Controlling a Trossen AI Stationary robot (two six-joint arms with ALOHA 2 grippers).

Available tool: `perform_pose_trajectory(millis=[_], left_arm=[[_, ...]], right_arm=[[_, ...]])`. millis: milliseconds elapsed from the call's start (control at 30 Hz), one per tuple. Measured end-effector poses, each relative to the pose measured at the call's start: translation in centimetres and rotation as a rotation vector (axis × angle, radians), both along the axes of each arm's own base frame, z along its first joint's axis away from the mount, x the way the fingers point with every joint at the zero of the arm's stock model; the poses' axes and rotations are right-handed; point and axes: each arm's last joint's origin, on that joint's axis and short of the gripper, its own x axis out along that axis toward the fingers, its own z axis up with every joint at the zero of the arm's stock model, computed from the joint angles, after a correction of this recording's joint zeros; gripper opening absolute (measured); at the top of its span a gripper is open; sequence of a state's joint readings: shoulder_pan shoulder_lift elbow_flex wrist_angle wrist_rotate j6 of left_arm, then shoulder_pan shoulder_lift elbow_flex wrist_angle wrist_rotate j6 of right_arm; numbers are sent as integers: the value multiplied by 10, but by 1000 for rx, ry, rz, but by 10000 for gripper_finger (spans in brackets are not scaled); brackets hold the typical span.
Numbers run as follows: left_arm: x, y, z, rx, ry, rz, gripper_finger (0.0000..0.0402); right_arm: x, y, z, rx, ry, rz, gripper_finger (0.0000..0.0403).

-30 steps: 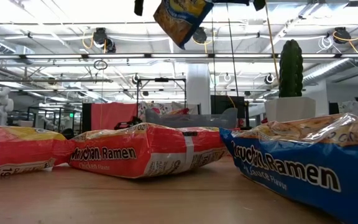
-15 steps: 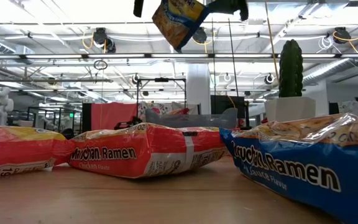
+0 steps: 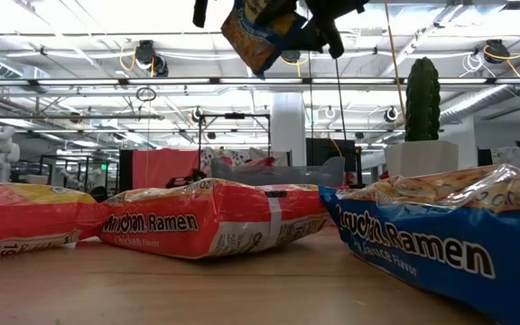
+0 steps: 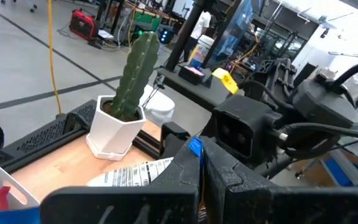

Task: Sort Maruchan noodles
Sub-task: Put the left blue noodle pack into the black bin

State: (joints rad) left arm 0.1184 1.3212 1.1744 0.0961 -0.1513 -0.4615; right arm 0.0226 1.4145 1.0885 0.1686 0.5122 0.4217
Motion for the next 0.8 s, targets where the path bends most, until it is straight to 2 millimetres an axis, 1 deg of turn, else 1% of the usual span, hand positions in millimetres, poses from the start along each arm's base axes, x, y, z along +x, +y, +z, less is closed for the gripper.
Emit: perform_pose_trajectory(millis=[133,300,433,533,667,733,800], left_arm=[[0,0,-2,-7,18,1,0],[0,0,-5,-17,46,4,1],[0,0,-5,-23,41,5,1],[0,0,-5,-21,41,6,1],[0,0,-5,-25,44,2,6],[0,2,-5,-40,43,-23,22],[0,4,-6,-73,47,-40,50]], right_arm=[[1,-5,-1,3,11,44,234],[1,-6,-1,-5,20,53,178],[1,-5,-1,-1,18,57,146],[1,-5,-1,-4,19,62,133],[1,-5,-1,-5,24,97,131],[0,-5,0,21,11,98,131],[-2,-5,1,62,1,90,131]])
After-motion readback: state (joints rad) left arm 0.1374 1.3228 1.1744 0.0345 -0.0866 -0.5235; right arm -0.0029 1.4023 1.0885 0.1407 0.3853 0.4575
